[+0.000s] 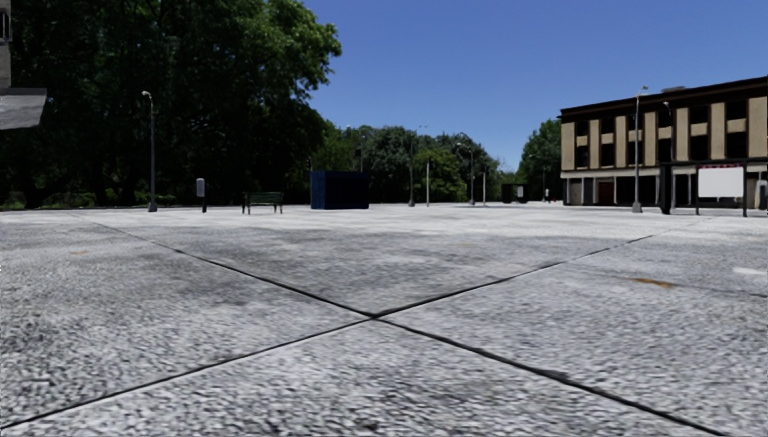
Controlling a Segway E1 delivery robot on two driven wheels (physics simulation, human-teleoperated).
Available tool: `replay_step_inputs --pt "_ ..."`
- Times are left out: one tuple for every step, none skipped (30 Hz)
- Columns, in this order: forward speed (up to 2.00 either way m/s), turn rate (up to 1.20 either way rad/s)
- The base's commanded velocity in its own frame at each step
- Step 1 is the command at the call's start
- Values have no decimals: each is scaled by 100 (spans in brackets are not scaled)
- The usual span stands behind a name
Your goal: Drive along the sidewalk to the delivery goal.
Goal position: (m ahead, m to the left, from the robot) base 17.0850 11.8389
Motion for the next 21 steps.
replay_step_inputs --pt "200 45" --pt "200 45" --pt "200 45" --pt "200 45" --pt "200 45" --pt "200 45" --pt "200 45" --pt "200 45" --pt "200 45" --pt "200 45" --pt "200 45" --pt "200 45" --pt "200 45" --pt "200 45" --pt "200 45" --pt "200 45" --pt "200 45" --pt "200 45" --pt "200 45" --pt "200 46" --pt "200 46"
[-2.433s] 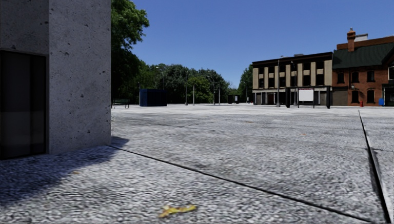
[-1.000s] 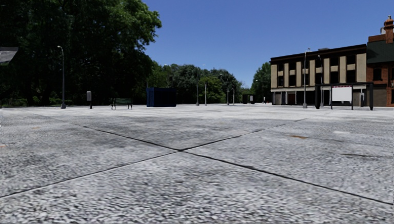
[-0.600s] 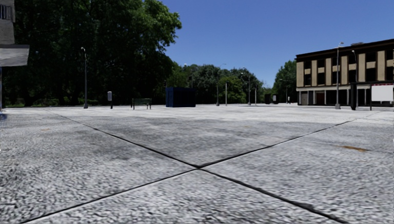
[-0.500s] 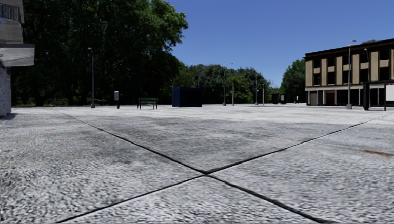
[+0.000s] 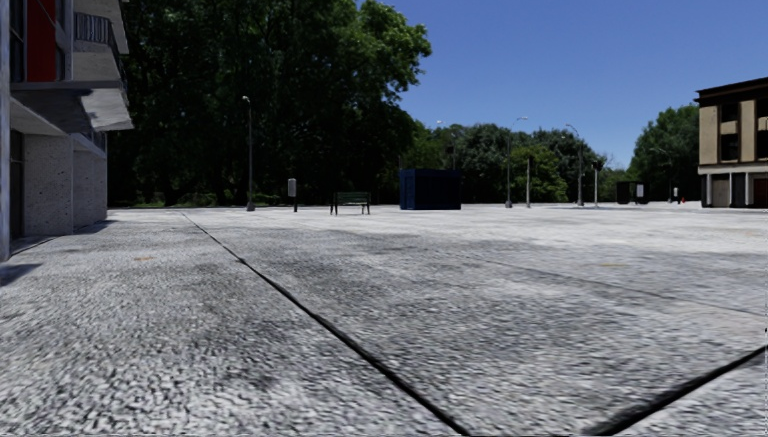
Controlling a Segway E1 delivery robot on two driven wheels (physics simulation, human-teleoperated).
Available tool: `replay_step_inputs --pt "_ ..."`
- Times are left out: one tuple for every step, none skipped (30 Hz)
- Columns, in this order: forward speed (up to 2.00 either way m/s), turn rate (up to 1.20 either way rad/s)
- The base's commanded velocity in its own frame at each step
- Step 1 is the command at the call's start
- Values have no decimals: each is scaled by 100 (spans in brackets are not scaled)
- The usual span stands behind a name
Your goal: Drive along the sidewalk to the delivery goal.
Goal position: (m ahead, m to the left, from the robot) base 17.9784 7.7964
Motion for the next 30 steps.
replay_step_inputs --pt "200 46" --pt "200 46" --pt "200 46" --pt "200 46" --pt "200 46" --pt "200 46" --pt "200 46" --pt "200 46" --pt "200 46" --pt "200 46" --pt "200 46" --pt "200 46" --pt "200 46" --pt "200 46" --pt "200 46" --pt "200 46" --pt "200 46" --pt "200 46" --pt "200 46" --pt "200 46" --pt "200 46" --pt "200 46" --pt "200 46" --pt "200 46" --pt "200 46" --pt "200 0" --pt "200 0" --pt "200 0" --pt "200 0" --pt "200 0"
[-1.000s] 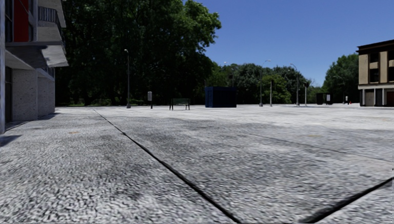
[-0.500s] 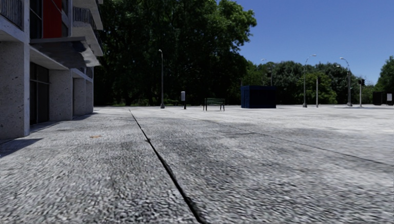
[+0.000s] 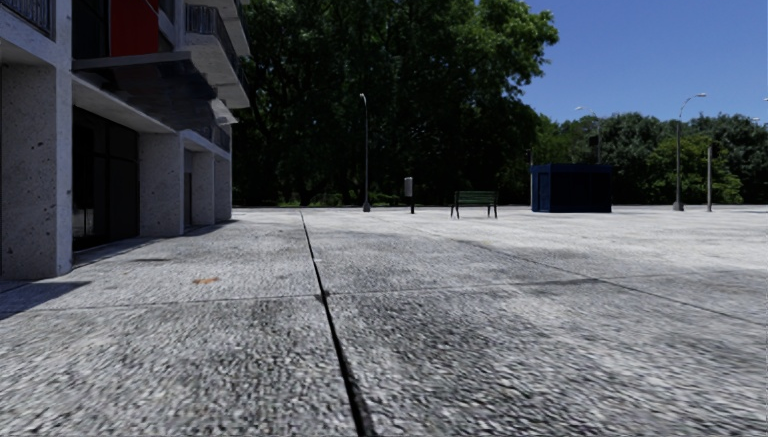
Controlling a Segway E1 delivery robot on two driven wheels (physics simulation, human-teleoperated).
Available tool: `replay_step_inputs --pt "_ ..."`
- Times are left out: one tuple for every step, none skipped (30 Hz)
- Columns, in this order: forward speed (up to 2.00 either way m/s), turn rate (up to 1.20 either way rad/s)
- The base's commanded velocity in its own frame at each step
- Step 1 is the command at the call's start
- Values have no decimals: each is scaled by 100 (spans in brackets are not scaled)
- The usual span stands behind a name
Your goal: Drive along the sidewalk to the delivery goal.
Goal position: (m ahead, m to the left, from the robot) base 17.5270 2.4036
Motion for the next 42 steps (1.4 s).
replay_step_inputs --pt "200 0" --pt "200 0" --pt "200 0" --pt "200 0" --pt "200 0" --pt "200 0" --pt "200 0" --pt "200 0" --pt "200 0" --pt "200 0" --pt "200 0" --pt "200 0" --pt "200 0" --pt "200 0" --pt "200 0" --pt "200 0" --pt "200 0" --pt "200 0" --pt "200 0" --pt "200 0" --pt "200 0" --pt "200 0" --pt "200 0" --pt "200 0" --pt "200 0" --pt "200 0" --pt "200 0" --pt "200 19" --pt "200 26" --pt "200 28" --pt "200 28" --pt "200 32" --pt "200 33" --pt "200 33" --pt "200 38" --pt "200 42" --pt "200 44" --pt "200 44" --pt "200 44" --pt "200 44" --pt "200 44" --pt "200 44"
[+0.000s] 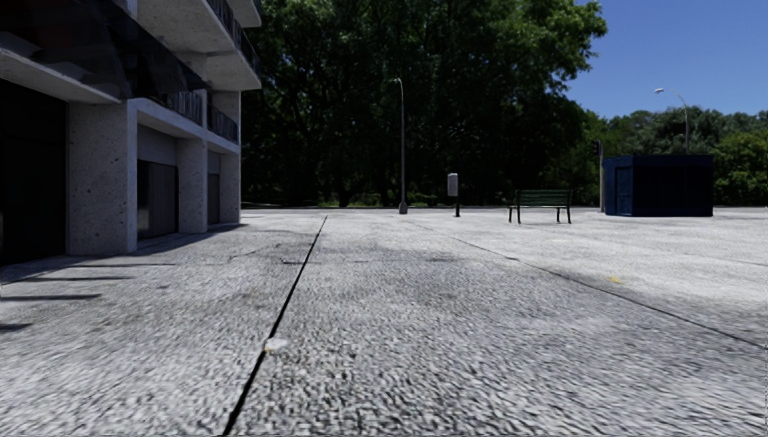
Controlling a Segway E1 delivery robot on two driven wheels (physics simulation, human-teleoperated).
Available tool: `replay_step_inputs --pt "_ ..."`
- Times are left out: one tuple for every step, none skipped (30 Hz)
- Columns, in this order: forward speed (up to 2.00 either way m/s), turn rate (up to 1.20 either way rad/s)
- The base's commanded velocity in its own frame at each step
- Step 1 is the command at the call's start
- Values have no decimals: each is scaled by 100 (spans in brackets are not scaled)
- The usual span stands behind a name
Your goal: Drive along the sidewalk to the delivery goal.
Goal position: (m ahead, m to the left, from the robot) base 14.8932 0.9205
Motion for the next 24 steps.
replay_step_inputs --pt "200 44" --pt "200 44" --pt "200 44" --pt "200 44" --pt "200 44" --pt "200 44" --pt "200 44" --pt "200 44" --pt "200 44" --pt "200 44" --pt "200 44" --pt "200 44" --pt "200 5" --pt "200 0" --pt "200 0" --pt "200 0" --pt "200 0" --pt "200 0" --pt "200 0" --pt "200 0" --pt "200 0" --pt "200 0" --pt "200 0" --pt "200 0"
